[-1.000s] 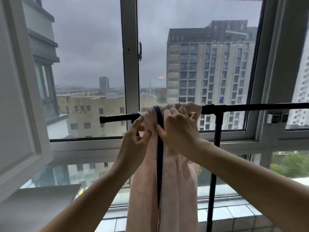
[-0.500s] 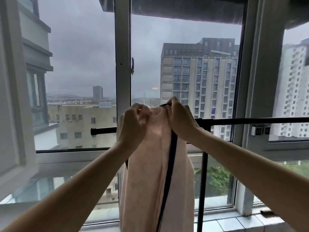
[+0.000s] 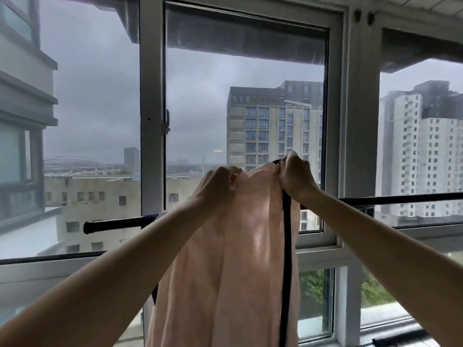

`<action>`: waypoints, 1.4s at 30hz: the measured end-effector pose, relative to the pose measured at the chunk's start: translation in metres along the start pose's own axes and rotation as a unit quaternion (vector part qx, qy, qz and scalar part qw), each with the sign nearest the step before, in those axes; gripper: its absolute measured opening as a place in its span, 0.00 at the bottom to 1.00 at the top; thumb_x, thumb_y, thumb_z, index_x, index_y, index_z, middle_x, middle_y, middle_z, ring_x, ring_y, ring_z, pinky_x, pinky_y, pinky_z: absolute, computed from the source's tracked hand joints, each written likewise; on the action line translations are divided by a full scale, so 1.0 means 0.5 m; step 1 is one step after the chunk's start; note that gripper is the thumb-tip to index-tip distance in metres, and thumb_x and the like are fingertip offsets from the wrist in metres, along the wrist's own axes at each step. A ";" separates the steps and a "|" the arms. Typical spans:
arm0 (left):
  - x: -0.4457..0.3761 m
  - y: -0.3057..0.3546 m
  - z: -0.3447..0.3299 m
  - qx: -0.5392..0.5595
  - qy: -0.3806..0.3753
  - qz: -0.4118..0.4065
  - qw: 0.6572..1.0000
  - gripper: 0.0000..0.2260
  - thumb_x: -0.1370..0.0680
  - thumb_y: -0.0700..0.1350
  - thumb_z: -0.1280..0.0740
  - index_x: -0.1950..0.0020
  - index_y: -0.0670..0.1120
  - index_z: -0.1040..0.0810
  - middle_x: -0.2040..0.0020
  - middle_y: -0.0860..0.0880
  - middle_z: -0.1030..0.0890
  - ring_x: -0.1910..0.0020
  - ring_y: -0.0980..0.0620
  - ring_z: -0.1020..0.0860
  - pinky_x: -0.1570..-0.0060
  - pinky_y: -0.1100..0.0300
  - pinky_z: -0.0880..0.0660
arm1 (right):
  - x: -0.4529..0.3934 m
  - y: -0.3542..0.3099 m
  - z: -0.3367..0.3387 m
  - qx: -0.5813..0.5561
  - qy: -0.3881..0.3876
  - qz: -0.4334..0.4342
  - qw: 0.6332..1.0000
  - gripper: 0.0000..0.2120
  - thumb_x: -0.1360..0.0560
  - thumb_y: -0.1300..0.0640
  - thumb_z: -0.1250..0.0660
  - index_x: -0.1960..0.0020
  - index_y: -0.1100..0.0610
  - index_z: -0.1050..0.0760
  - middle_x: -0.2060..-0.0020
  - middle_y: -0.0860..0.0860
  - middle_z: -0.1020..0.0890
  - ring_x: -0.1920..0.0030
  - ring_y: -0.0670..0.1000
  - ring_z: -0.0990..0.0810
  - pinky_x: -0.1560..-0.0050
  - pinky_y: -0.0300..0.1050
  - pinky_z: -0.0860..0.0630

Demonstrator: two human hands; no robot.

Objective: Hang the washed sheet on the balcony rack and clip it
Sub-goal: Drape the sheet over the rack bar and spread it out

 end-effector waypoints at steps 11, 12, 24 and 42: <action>-0.031 0.046 -0.155 -0.081 -0.160 -0.052 0.982 0.09 0.22 0.42 0.34 0.45 0.45 0.17 0.47 0.47 0.16 0.48 0.50 0.20 0.43 0.54 0.24 | 0.009 0.236 0.038 0.182 -0.046 -0.058 0.981 0.06 0.25 0.55 0.35 0.56 0.57 0.22 0.57 0.56 0.19 0.53 0.59 0.20 0.57 0.45 0.26; -0.031 0.048 -0.150 -0.080 -0.150 -0.053 0.984 0.09 0.23 0.41 0.33 0.45 0.45 0.17 0.48 0.47 0.16 0.48 0.51 0.19 0.45 0.57 0.24 | 0.010 0.235 0.040 0.193 -0.042 -0.048 0.979 0.06 0.25 0.56 0.35 0.55 0.58 0.22 0.56 0.56 0.21 0.52 0.60 0.20 0.55 0.46 0.25; 0.021 -0.064 0.037 -0.125 -0.081 0.003 0.989 0.05 0.25 0.43 0.30 0.52 0.48 0.15 0.55 0.52 0.16 0.55 0.54 0.19 0.52 0.61 0.26 | 0.108 -0.008 -0.079 0.018 -0.169 0.251 0.953 0.09 0.22 0.54 0.35 0.47 0.58 0.23 0.50 0.53 0.20 0.52 0.51 0.21 0.50 0.46 0.22; 0.143 -0.278 0.152 -0.033 -0.121 0.050 0.991 0.19 0.19 0.51 0.39 0.62 0.40 0.20 0.67 0.40 0.21 0.68 0.53 0.28 0.65 0.56 0.33 | 0.199 -0.233 -0.209 0.142 -0.217 0.290 0.921 0.19 0.23 0.50 0.37 0.36 0.58 0.31 0.40 0.55 0.28 0.40 0.59 0.29 0.44 0.60 0.27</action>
Point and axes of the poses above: each hand's wrist, its own x-axis away from the middle knuckle, its own z-axis out of the back of the hand, y = z × x, the point moved 6 cm from there along -x, towards the middle knuckle
